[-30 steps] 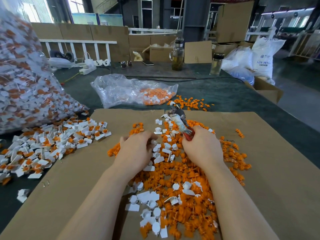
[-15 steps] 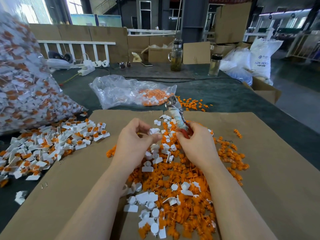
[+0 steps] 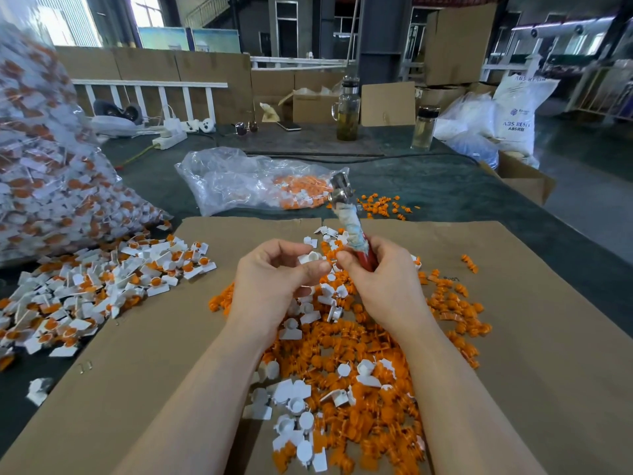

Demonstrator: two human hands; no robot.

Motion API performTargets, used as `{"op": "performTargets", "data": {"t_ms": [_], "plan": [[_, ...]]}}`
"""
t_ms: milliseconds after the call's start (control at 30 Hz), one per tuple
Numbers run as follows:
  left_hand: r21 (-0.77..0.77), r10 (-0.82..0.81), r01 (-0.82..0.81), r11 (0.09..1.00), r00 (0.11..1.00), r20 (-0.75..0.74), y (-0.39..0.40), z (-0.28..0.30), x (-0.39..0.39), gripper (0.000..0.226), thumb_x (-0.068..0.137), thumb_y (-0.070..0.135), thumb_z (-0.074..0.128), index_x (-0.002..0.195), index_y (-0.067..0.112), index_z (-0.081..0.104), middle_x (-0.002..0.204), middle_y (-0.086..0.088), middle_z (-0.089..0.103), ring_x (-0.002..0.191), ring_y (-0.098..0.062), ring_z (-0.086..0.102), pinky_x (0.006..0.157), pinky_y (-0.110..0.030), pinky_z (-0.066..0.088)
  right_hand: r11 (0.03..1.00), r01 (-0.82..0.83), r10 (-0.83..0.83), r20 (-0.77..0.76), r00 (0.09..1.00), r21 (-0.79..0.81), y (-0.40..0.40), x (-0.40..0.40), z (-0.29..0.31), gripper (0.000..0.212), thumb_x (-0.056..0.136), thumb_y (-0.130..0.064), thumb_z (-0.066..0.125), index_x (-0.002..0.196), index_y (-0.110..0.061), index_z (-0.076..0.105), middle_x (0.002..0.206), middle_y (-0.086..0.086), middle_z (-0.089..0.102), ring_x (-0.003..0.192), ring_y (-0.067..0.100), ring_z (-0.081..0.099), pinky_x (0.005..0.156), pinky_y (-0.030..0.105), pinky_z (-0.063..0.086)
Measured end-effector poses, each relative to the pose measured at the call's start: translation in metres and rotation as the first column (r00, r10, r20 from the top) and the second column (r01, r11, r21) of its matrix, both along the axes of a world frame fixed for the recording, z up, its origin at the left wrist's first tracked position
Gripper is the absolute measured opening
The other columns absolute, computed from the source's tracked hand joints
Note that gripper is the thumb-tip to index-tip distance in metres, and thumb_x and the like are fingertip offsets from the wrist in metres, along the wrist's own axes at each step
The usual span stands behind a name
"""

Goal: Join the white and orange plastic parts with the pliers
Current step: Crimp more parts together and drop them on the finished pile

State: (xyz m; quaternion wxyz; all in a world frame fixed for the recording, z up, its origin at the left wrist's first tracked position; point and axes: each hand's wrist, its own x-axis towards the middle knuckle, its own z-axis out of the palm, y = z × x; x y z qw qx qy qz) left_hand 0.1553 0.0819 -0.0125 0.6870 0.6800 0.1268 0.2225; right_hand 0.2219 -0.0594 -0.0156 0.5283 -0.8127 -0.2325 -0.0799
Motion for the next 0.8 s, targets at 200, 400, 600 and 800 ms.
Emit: {"op": "performTargets", "data": {"t_ms": [200,400,600,800], "plan": [[-0.067,-0.001,0.002,0.998,1.000,0.011,0.0001,-0.0003,0.0002,0.035,0.056,0.027,0.086,0.087,0.019,0.072,0.068,0.005,0.071,0.065,-0.010,0.072,0.056,-0.017,0.053,1.000,-0.023,0.023,0.000,1.000,0.006,0.0015,-0.0019,0.0015,0.019,0.091,-0.028,0.066,0.094,-0.041,0.053,0.084,-0.021,0.061,0.087,-0.011,0.057,0.062,0.004,0.043],[-0.285,-0.063,0.074,0.956,0.997,0.049,0.0014,0.0029,0.0003,0.026,0.059,0.016,0.082,0.084,0.020,0.080,0.081,-0.007,0.076,0.071,-0.017,0.073,0.062,-0.019,0.056,0.997,-0.047,0.048,-0.012,0.999,0.065,0.0017,-0.0029,0.0020,0.018,0.091,-0.025,0.066,0.100,-0.035,0.055,0.087,-0.020,0.062,0.088,-0.018,0.055,0.067,0.000,0.042],[-0.294,-0.033,0.027,0.955,0.999,-0.014,-0.0016,0.0023,0.0011,0.021,0.076,0.001,0.078,0.096,0.004,0.072,0.082,-0.011,0.077,0.076,-0.020,0.075,0.062,-0.019,0.056,0.996,-0.023,0.025,-0.027,0.999,0.088,0.0031,-0.0029,0.0010,0.015,0.091,-0.030,0.066,0.104,-0.030,0.060,0.088,-0.018,0.064,0.086,-0.017,0.056,0.065,0.000,0.041],[-0.228,-0.019,0.015,0.974,1.000,-0.018,-0.0083,0.0024,0.0004,0.012,0.082,0.004,0.076,0.092,-0.001,0.072,0.078,-0.015,0.075,0.073,-0.020,0.074,0.062,-0.021,0.057,0.999,0.045,-0.046,0.019,0.999,0.013,0.0054,-0.0033,-0.0013,0.021,0.091,-0.032,0.066,0.109,-0.024,0.062,0.093,-0.016,0.065,0.085,-0.005,0.061,0.067,0.009,0.046]]}}
